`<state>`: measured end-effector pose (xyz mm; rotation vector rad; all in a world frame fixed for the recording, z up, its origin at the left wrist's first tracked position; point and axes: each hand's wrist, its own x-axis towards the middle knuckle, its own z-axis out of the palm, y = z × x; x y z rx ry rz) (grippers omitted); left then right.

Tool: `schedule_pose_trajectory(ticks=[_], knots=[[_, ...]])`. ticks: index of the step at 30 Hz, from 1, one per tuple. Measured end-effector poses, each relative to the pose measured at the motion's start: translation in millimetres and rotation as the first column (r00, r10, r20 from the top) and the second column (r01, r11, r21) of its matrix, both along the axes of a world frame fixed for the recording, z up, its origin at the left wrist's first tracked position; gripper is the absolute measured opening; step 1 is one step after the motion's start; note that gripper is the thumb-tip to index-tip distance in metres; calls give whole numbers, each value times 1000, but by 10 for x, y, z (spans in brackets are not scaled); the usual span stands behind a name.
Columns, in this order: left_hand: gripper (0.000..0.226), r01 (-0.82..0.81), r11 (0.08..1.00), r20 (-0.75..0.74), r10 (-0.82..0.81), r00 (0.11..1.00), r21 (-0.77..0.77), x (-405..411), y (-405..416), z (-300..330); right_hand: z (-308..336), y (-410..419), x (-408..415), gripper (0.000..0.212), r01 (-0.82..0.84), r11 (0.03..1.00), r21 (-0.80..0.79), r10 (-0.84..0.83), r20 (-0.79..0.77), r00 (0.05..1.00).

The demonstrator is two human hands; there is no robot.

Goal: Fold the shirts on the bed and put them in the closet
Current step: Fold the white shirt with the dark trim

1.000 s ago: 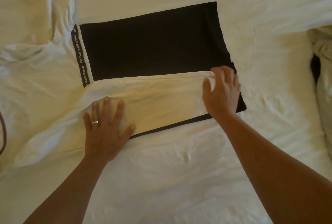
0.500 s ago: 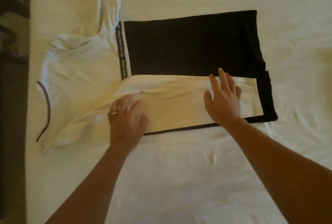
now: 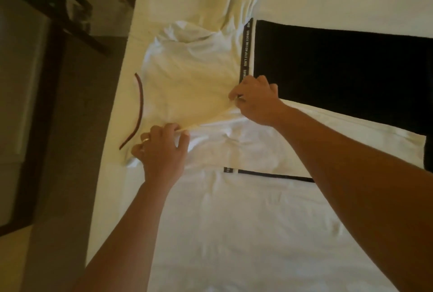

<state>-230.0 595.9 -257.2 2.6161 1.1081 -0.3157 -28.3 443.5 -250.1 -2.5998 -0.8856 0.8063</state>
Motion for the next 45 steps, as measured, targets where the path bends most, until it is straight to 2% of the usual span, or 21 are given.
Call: schedule_pose_trajectory(ticks=[4, 6, 9, 12, 14, 16, 18, 21, 23, 25, 27, 30, 33, 36, 40, 45], knots=[[70, -4, 996, 33, 7, 999, -85, -31, 131, -23, -68, 36, 109, 17, -22, 998, -60, 20, -23, 1000], [70, -28, 991, 50, 35, 998, -130, -35, 190, -45, -96, 79, 133, 16, 3, 998, -66, -4, -6, 1000], [65, 23, 991, 48, -17, 999, -131, -86, 257, -83, -130, 121, 109, 21, 107, 993, -49, -104, 54, 993], [57, 63, 991, 41, -58, 997, -117, -107, 279, -128, -184, 98, 28, 28, 75, 989, -124, -49, 198, 979], [46, 70, 997, 55, -67, 996, -42, -88, 235, -151, -226, 56, -47, 29, 63, 990, -123, -22, 310, 950], [32, 108, 986, 98, -122, 988, 130, -82, 155, -138, -216, -9, -140, 31, 97, 994, -47, -70, 403, 913], [32, 182, 958, 154, -219, 964, 222, -93, 26, -110, -180, -114, -296, 31, 109, 992, 57, -123, 442, 889], [54, 497, 849, 133, -521, 843, 177, -119, -213, -129, -175, -313, -687, 34, 24, 993, 113, -70, 428, 901], [66, 599, 792, 59, -608, 792, 118, -154, -235, -196, -222, -485, -970, 42, -59, 997, 46, 38, 367, 930], [73, 576, 814, -5, -577, 816, 78, -171, -160, -280, -302, -738, -1154, 55, -88, 993, -74, 104, 250, 963], [78, 560, 826, -44, -558, 829, 64, -198, -108, -314, -348, -977, -1256, 63, -66, 986, -154, 97, 200, 975], [84, 555, 831, -63, -552, 832, 41, -186, -137, -247, -313, -1201, -1324, 69, 10, 991, -131, 16, 194, 981], [87, 635, 770, -30, -635, 772, 66, -267, -204, -150, -258, -1573, -1346, 78, 72, 994, -88, -54, 191, 980], [81, 724, 684, -26, -725, 688, 91, -387, -280, -154, -241, -2117, -1312, 85, 132, 979, -158, -92, 237, 967], [69, 701, 704, -37, -702, 711, 114, -355, -441, -240, -179, -2741, -1164, 78, 239, 932, -273, -140, 339, 931], [57, 662, 719, -10, -676, 737, 213, -296, -517, -312, -182, -3127, -937, 76, 202, 905, -373, -46, 387, 921]])
